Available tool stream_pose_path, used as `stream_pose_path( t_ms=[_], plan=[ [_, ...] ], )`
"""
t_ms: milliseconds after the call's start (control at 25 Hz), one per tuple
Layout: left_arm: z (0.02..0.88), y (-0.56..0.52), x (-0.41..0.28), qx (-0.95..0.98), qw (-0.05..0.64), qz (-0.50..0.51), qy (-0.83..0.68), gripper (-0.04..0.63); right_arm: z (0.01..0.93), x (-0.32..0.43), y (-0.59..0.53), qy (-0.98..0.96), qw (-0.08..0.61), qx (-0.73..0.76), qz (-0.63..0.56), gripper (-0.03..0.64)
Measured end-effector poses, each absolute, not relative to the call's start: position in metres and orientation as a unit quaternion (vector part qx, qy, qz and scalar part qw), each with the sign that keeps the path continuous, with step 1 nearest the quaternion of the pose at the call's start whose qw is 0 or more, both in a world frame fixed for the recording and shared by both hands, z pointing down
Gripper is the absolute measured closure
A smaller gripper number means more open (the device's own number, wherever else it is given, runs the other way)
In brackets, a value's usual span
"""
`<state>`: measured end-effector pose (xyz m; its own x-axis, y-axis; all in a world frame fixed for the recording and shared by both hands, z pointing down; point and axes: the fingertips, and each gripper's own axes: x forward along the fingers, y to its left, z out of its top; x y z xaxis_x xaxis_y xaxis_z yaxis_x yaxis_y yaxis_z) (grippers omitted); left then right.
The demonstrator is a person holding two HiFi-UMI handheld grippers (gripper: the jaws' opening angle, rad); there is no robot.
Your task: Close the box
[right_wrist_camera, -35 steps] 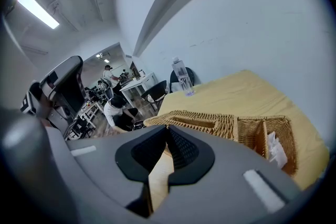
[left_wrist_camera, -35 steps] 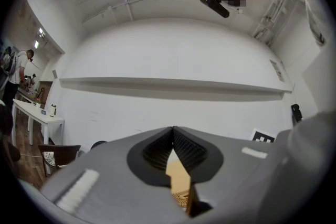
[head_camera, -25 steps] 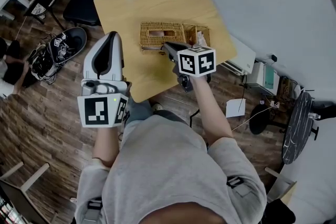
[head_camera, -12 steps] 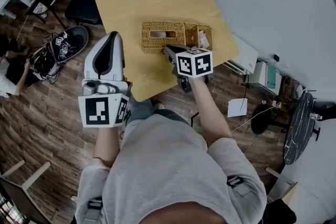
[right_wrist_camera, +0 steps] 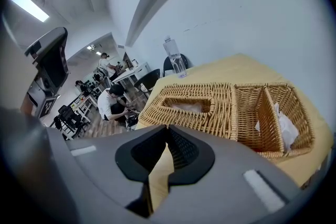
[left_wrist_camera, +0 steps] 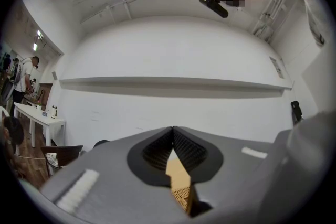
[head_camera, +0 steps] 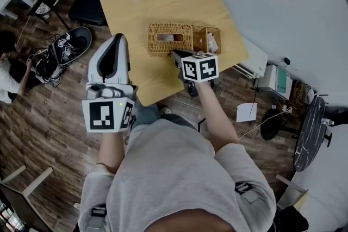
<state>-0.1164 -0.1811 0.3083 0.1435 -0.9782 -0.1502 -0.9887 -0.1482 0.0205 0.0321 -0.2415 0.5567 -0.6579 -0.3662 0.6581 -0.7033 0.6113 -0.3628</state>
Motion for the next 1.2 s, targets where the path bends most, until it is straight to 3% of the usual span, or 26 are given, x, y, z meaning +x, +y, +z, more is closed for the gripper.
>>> stream_pose_path(
  t_ms=[320, 1200],
  plan=[
    [0.305, -0.179, -0.118, -0.755, 0.045, 0.066, 0.651, 0.537, 0.554, 0.031, -0.239, -0.864, 0.268, 0.318, 0.284, 0.598],
    [0.275, -0.18, -0.082, -0.778, 0.073, 0.084, 0.619, 0.537, 0.422, 0.068, -0.234, -0.895, 0.136, 0.406, 0.122, 0.6]
  ],
)
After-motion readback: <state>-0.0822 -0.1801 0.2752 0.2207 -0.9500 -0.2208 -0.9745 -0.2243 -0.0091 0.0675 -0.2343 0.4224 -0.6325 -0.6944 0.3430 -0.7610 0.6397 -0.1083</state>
